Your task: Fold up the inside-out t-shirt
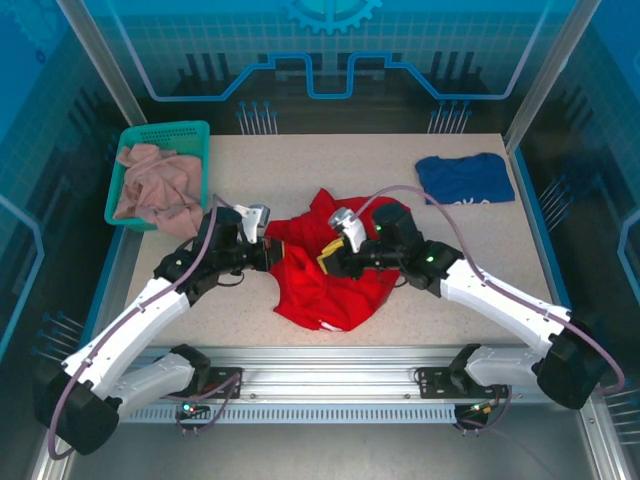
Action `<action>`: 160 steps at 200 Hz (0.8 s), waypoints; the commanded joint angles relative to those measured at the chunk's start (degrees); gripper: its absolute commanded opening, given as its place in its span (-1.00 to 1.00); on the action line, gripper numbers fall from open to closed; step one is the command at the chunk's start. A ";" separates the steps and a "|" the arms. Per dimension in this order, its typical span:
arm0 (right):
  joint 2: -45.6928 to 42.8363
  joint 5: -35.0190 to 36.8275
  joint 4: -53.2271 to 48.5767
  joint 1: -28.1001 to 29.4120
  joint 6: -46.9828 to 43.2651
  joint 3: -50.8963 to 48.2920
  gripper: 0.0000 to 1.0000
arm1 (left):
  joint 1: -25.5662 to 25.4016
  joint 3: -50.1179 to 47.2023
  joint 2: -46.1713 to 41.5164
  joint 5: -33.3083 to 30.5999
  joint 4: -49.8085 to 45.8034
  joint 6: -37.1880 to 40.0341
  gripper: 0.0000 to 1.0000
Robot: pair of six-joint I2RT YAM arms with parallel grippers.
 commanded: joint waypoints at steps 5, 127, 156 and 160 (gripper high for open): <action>4.57 12.07 -2.85 4.78 -3.21 3.42 -0.01 | -0.26 1.93 -1.10 3.66 0.82 -0.55 -1.00; 9.53 -10.58 7.87 -4.96 14.14 3.68 -1.00 | -0.26 4.66 7.61 -21.95 2.97 1.92 -0.67; 10.63 -11.91 13.97 -7.69 22.82 1.92 -1.00 | -0.51 7.07 9.77 -18.92 0.52 0.94 -0.32; 10.83 -11.87 14.65 -7.89 23.64 1.62 -1.00 | -0.61 6.68 9.17 -17.82 0.66 0.67 -0.27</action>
